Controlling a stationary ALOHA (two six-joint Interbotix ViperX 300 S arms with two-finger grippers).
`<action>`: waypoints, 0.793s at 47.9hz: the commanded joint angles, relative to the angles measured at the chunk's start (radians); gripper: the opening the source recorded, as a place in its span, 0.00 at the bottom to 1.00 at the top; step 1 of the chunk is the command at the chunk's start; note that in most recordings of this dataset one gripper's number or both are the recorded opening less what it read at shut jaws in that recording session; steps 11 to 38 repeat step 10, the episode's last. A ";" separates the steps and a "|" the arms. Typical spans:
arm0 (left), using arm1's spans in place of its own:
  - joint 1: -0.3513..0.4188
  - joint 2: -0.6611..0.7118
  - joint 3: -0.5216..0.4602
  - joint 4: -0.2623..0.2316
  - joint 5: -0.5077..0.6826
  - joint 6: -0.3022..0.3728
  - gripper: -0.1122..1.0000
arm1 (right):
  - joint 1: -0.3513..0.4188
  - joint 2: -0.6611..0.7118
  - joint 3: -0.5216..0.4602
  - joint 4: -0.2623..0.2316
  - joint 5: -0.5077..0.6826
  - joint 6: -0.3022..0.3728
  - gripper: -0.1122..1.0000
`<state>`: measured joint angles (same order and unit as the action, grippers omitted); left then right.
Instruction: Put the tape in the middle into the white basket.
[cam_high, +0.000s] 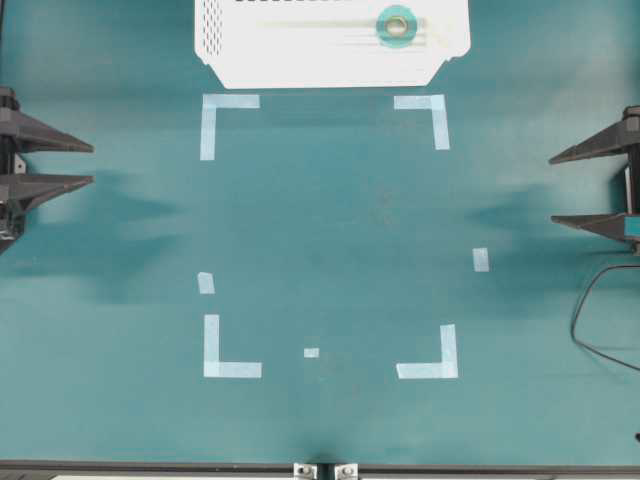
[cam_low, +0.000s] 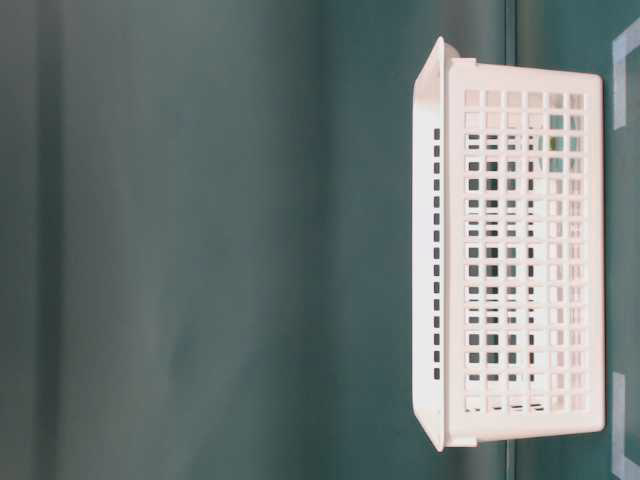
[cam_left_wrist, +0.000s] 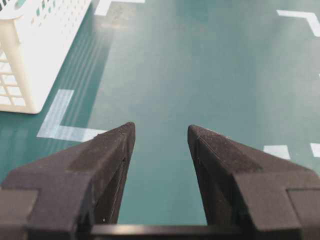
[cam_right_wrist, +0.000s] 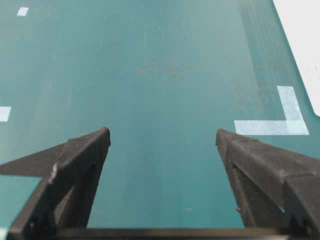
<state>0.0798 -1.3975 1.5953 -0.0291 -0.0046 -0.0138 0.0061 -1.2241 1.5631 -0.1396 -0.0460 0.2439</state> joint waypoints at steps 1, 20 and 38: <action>0.005 0.009 -0.017 0.000 -0.005 -0.002 0.15 | -0.002 0.006 -0.012 -0.002 -0.009 0.002 0.95; 0.005 0.009 -0.017 0.000 -0.005 -0.002 0.15 | -0.002 0.006 -0.012 -0.002 -0.009 0.002 0.95; 0.005 0.009 -0.017 0.000 -0.005 -0.002 0.15 | -0.002 0.006 -0.012 -0.002 -0.009 0.002 0.95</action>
